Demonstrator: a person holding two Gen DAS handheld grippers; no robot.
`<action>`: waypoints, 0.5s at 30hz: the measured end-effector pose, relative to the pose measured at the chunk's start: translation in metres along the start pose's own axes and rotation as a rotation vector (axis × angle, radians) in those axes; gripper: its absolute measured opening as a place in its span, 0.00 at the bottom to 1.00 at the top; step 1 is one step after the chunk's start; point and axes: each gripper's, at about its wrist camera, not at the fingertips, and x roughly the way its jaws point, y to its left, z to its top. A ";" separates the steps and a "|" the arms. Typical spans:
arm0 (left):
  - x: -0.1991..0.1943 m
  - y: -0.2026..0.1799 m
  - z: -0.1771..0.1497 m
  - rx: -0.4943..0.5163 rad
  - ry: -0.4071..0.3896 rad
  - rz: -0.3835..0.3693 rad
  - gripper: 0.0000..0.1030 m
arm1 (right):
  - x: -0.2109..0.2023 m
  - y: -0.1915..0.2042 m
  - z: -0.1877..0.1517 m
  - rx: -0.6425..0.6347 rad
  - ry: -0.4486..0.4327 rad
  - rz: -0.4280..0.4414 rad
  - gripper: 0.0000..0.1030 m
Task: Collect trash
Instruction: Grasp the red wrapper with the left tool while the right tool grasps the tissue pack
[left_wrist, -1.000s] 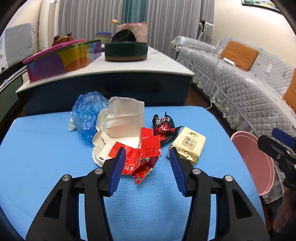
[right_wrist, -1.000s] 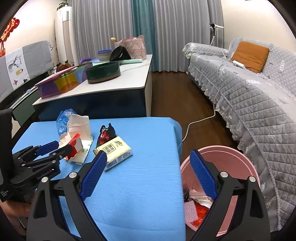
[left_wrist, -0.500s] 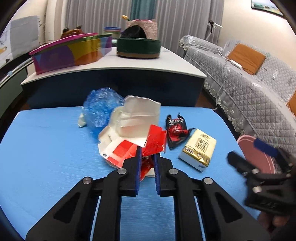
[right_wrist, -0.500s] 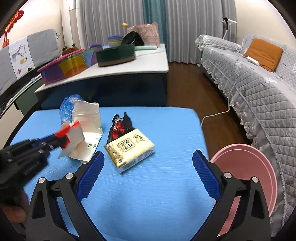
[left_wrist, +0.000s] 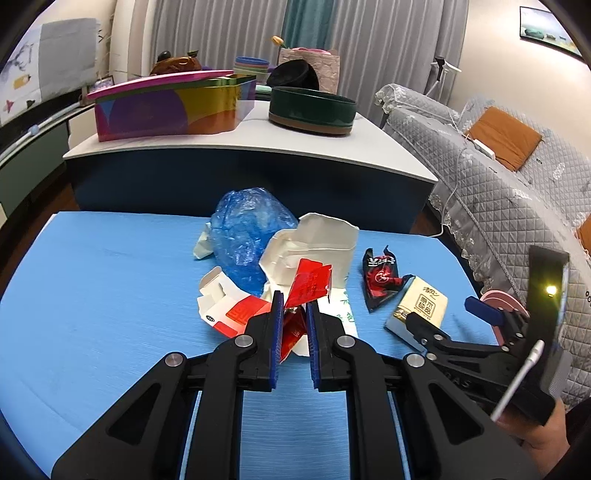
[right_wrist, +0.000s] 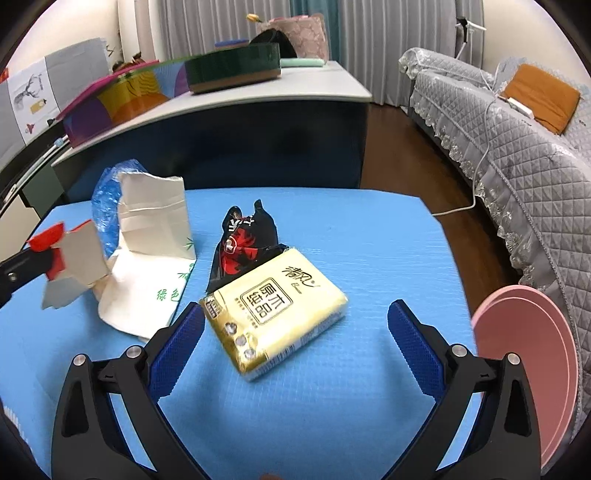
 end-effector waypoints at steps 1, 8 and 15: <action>0.001 0.002 0.000 -0.006 0.004 -0.001 0.12 | 0.003 0.001 0.000 -0.006 0.005 0.001 0.95; 0.006 0.002 0.002 -0.011 0.020 -0.005 0.12 | 0.018 0.005 0.005 -0.022 0.066 0.010 0.95; 0.010 0.001 0.001 -0.007 0.029 -0.006 0.12 | 0.020 0.003 0.005 -0.014 0.075 0.015 0.80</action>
